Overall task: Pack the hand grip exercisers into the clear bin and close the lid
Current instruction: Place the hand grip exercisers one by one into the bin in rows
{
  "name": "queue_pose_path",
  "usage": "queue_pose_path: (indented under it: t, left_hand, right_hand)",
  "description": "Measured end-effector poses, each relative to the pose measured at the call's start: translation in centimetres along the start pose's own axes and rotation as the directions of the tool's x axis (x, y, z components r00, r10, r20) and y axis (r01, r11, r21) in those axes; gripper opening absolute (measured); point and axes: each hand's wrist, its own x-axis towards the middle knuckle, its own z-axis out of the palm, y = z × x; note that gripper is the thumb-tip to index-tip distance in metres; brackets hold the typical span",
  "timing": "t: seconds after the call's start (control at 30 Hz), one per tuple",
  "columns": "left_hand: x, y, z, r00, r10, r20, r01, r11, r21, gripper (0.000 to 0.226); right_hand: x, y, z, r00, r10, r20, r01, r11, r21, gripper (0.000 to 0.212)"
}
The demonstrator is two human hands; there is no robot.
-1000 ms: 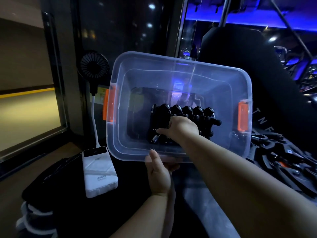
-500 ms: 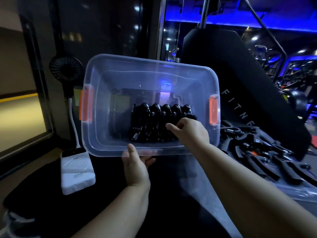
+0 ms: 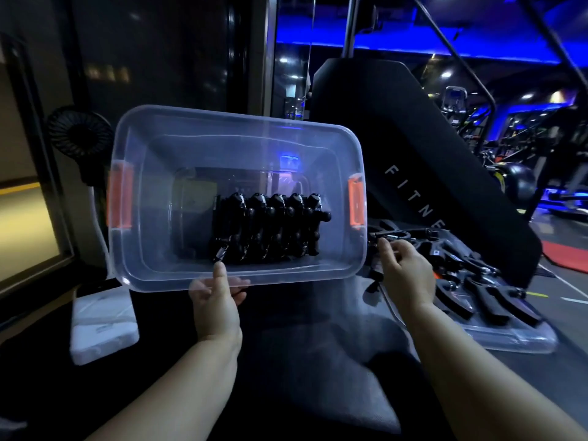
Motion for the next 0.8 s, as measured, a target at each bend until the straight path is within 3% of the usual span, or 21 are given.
queue_pose_path:
  t: [0.13, 0.33, 0.5, 0.8]
  left_hand:
    - [0.1, -0.1, 0.2, 1.000, 0.013, 0.006, -0.013, 1.000, -0.007, 0.024]
    - [0.1, -0.1, 0.2, 1.000, 0.017, 0.005, -0.017, 1.000, -0.003, 0.026]
    - [0.2, -0.2, 0.2, 1.000, 0.018, 0.009, -0.018, 1.000, 0.010, 0.032]
    - [0.2, -0.2, 0.2, 1.000, 0.024, 0.008, -0.025, 1.000, 0.020, 0.035]
  right_hand:
    - [0.9, 4.6, -1.0, 0.992, 0.123, 0.019, -0.116, 0.968, -0.221, 0.038]
    - [1.8, 6.1, -1.1, 0.915, 0.357, 0.186, -0.189, 0.789, -0.585, 0.066]
    - [2.0, 6.5, -1.2, 0.823, 0.501, 0.266, -0.212, 0.706, -0.675, 0.079]
    - [1.4, 7.0, -2.7, 0.865, 0.442, 0.236, -0.194, 0.730, -0.656, 0.074]
